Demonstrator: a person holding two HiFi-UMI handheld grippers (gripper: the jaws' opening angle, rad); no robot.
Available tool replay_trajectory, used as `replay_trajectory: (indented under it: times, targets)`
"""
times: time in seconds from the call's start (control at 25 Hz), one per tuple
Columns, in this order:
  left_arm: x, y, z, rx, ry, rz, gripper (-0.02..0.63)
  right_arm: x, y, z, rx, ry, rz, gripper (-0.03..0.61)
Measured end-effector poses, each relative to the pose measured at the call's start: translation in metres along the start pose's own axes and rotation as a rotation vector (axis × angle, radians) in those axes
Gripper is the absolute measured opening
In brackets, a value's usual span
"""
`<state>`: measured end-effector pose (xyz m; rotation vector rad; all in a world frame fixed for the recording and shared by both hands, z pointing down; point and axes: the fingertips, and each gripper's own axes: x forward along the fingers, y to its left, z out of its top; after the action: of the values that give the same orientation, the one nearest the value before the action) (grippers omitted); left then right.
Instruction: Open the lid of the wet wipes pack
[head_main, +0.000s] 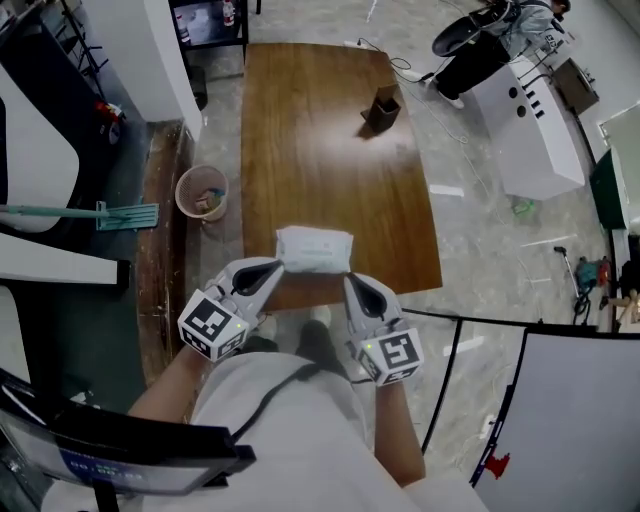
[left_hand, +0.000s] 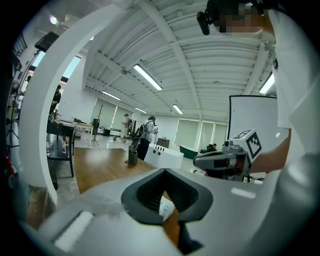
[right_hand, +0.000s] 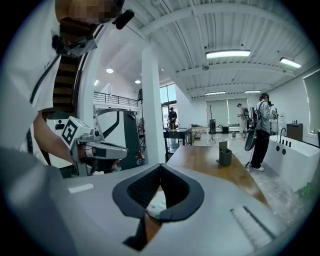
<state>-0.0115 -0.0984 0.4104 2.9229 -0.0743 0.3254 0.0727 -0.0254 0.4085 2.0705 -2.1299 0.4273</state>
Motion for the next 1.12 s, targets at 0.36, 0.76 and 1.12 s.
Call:
replay_trajectory:
  times: [0.36,0.76,1.12]
  targets:
    - [0.013,0.013,-0.016,-0.019,0.013,0.171,0.005,0.042,-0.014,-0.038,-0.235,0.138,0.199,0.009]
    - [0.03,0.017,-0.041,-0.078,0.03,0.321,0.005,0.07,-0.02,-0.055,-0.301,0.186,0.36,0.009]
    - [0.054,0.033,-0.087,-0.105,0.116,0.377,0.006,0.105,-0.03,-0.098,-0.389,0.285,0.472,0.066]
